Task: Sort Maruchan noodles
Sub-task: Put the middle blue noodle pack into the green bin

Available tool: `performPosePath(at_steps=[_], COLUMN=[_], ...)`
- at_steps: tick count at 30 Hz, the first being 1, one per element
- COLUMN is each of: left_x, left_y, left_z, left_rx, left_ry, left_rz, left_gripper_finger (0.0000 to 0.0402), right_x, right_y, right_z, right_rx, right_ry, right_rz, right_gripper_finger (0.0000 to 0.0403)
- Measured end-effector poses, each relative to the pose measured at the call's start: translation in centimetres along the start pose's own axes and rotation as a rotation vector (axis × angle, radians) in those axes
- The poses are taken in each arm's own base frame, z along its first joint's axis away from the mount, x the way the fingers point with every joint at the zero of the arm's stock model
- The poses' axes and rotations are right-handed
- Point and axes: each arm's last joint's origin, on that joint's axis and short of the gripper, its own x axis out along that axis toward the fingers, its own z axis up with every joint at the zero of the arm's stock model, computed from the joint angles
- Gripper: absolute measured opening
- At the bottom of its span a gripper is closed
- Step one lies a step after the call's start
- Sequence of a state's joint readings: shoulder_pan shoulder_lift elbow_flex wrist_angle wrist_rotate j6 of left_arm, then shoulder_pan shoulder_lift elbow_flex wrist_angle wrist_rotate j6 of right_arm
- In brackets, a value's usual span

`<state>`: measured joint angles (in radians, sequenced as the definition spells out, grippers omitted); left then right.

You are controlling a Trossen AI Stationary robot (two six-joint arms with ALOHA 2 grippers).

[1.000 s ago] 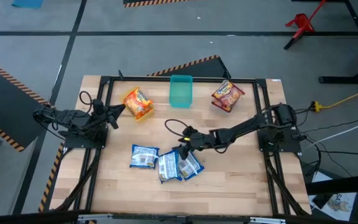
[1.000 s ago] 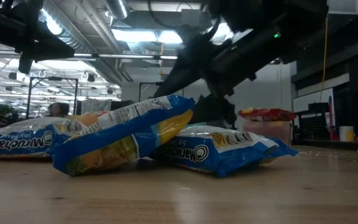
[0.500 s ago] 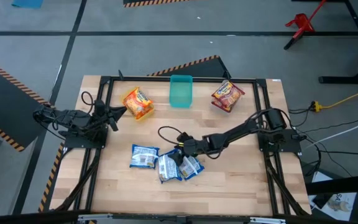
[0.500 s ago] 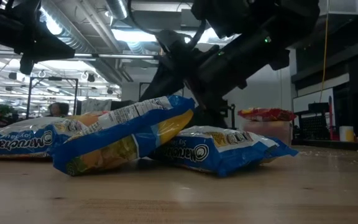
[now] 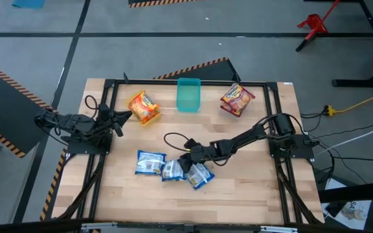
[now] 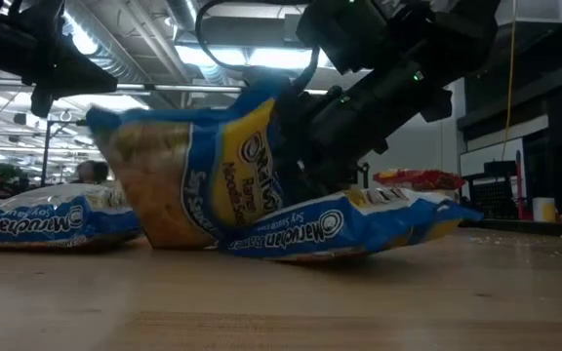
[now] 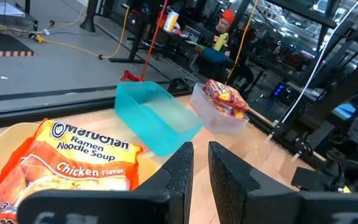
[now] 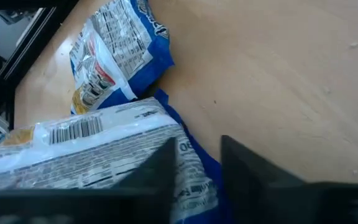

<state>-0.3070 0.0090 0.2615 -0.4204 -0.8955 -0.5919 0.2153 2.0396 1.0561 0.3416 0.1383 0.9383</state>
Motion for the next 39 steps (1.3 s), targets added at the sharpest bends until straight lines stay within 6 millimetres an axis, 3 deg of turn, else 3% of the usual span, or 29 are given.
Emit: performPosePath(at_steps=[3, 5, 10, 17, 22, 25, 27, 32, 36, 39], left_x=[0.0, 0.0, 0.0, 0.0, 0.0, 0.0, 0.0, 0.0, 0.0, 0.0], left_y=[0.0, 0.1, 0.1, 0.1, 0.1, 0.0, 0.1, 0.2, 0.2, 0.2], left_z=[0.0, -0.1, -0.1, -0.1, -0.2, -0.2, -0.3, -0.4, -0.4, -0.5], left_rx=[0.002, 0.01, 0.015, 0.014, 0.014, 0.018, 0.029, 0.04, 0.041, 0.048], left_ry=[0.001, 0.006, 0.009, 0.009, 0.018, 0.027, 0.033, 0.035, 0.036, 0.053], left_rz=[0.001, 0.005, 0.007, 0.006, -0.007, -0.014, -0.007, 0.005, 0.004, -0.009], left_gripper_finger=[0.0044, 0.0044, 0.0044, 0.0044, 0.0044, 0.0044, 0.0044, 0.0044, 0.0044, 0.0044], right_x=[0.0, 0.1, 0.2, 0.3, -0.1, -0.8, -1.3, -2.9, -4.8, -5.8], right_y=[0.3, 0.7, 2.1, 3.3, 4.3, 5.8, 7.2, 11.1, 11.9, 12.6], right_z=[0.2, 0.5, 2.0, 5.9, 6.1, 4.4, 3.2, 2.8, 3.3, 2.1], right_rx=[-0.023, -0.046, -0.098, -0.22, -0.233, -0.22, -0.262, -0.616, -1.057, -1.328], right_ry=[-0.005, -0.013, -0.056, -0.068, 0.234, 0.469, 0.535, 0.47, 0.492, 0.521], right_rz=[0.008, 0.017, 0.054, 0.037, 0.181, 0.293, 0.319, 0.298, 0.104, 0.046], right_gripper_finger=[0.0035, 0.001, 0.0002, 0.0, 0.002, 0.0038, 0.0047, 0.0053, 0.0052, 0.0053])
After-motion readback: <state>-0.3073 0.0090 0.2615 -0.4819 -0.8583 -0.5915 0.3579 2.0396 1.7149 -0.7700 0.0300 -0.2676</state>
